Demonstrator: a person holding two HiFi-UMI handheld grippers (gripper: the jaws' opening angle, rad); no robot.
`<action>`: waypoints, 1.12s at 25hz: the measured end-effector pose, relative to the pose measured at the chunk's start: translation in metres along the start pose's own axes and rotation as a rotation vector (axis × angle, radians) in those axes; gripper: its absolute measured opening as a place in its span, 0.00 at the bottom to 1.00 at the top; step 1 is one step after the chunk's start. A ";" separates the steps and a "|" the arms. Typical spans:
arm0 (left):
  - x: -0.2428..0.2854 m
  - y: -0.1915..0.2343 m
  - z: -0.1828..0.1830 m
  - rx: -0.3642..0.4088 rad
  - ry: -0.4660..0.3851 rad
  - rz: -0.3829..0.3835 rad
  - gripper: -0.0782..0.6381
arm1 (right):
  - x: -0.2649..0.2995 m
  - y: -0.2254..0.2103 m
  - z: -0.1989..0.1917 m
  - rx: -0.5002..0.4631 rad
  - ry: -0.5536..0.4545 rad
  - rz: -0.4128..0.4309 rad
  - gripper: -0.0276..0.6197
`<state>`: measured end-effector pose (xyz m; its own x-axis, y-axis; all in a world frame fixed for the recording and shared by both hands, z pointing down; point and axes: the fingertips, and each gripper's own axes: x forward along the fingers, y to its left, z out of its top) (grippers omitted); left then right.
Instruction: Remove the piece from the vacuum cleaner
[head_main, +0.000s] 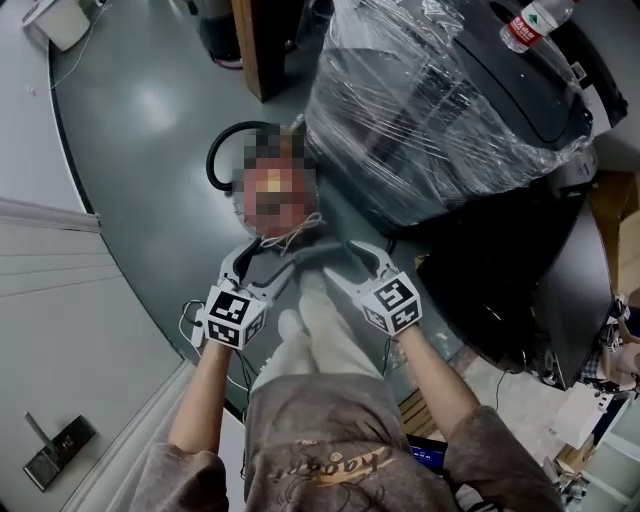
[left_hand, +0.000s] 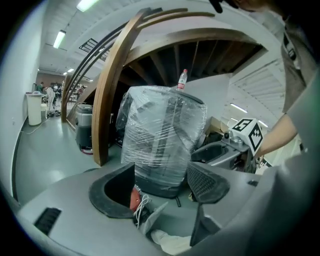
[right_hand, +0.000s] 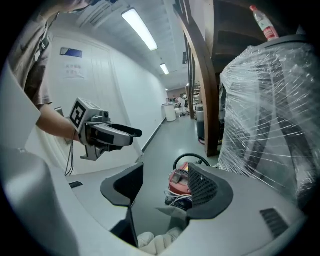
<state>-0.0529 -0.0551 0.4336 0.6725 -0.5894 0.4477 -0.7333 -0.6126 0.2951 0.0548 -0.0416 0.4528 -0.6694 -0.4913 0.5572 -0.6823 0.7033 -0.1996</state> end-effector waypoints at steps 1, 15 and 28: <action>0.009 0.004 -0.011 -0.003 0.015 0.000 0.54 | 0.009 -0.005 -0.010 -0.011 0.020 0.010 0.43; 0.126 0.055 -0.185 0.024 0.262 -0.038 0.54 | 0.139 -0.045 -0.171 -0.148 0.289 0.195 0.43; 0.200 0.064 -0.325 0.073 0.448 -0.103 0.53 | 0.208 -0.086 -0.293 -0.268 0.489 0.302 0.42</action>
<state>0.0021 -0.0404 0.8165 0.6200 -0.2477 0.7445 -0.6450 -0.7012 0.3038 0.0606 -0.0538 0.8224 -0.5661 -0.0045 0.8243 -0.3445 0.9098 -0.2316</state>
